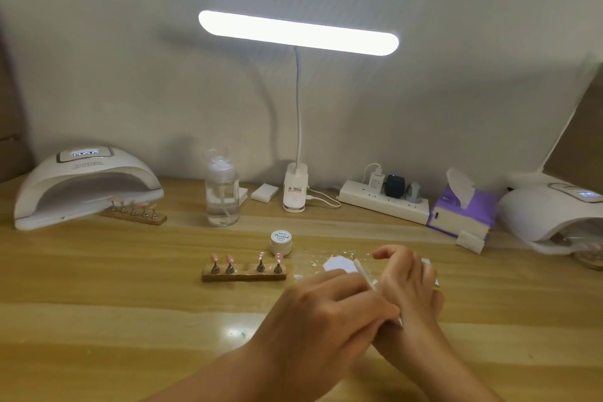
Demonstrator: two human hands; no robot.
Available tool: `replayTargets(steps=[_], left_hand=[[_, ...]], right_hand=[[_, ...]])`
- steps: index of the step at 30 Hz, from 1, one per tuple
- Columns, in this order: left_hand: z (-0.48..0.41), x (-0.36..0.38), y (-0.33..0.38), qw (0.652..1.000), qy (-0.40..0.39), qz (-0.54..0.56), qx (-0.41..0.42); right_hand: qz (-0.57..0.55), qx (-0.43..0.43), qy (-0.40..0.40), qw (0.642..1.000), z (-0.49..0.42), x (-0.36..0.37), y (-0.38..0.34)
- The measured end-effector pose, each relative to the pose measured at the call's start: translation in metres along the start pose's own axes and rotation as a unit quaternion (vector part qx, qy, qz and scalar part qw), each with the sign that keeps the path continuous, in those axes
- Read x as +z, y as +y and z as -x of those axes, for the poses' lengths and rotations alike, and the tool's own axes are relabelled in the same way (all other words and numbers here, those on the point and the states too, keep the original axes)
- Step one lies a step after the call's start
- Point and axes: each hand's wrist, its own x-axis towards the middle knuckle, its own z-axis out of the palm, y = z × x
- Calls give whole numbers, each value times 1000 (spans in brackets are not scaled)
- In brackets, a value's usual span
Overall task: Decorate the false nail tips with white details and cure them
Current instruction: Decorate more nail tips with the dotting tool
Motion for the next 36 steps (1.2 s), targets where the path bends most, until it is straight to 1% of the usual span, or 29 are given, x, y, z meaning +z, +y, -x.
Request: replayTargets(steps=[5, 6, 9, 10, 11, 13, 15, 17, 18, 23, 28, 31, 34, 36], left_hand=[[-3, -5, 2, 1000, -20, -9, 17], [-3, -6, 3, 999, -25, -10, 27], [-2, -5, 8, 997, -51, 4, 54], [-3, -6, 8, 997, -52, 7, 52], [-4, -8, 6, 998, -45, 7, 37], [-6, -12, 0, 1000, -7, -11, -18], [-7, -15, -6, 997, 28, -26, -71], [-6, -15, -9, 994, 28, -31, -97], [-5, -14, -9, 994, 19, -35, -100], [-5, -14, -5, 996, -53, -13, -72], [-6, -14, 2, 997, -75, 12, -29], [-6, -10, 8, 996, -83, 22, 13], [-9, -10, 7, 995, -88, 32, 16], [-10, -11, 6, 995, -88, 50, 3]], right_hand=[[16, 6, 2, 1000, -6, 6, 8], [16, 15, 1, 1000, -8, 7, 9], [-18, 84, 9, 996, -16, 2, 9], [-21, 90, 16, 996, -16, -1, 9], [-8, 78, 24, 997, -14, -2, 8], [17, 32, 34, 999, -7, 1, 2], [24, -8, 23, 999, 4, 9, -11], [27, -30, -6, 999, 13, 18, -20], [24, -27, -18, 999, 14, 20, -21], [-4, 41, -41, 998, 7, 10, -13], [-38, 90, -14, 995, -2, 5, -6], [3, 77, -4, 997, -5, 0, 1], [14, 58, 2, 998, -5, -2, 5], [20, 45, 11, 999, -4, -4, 5]])
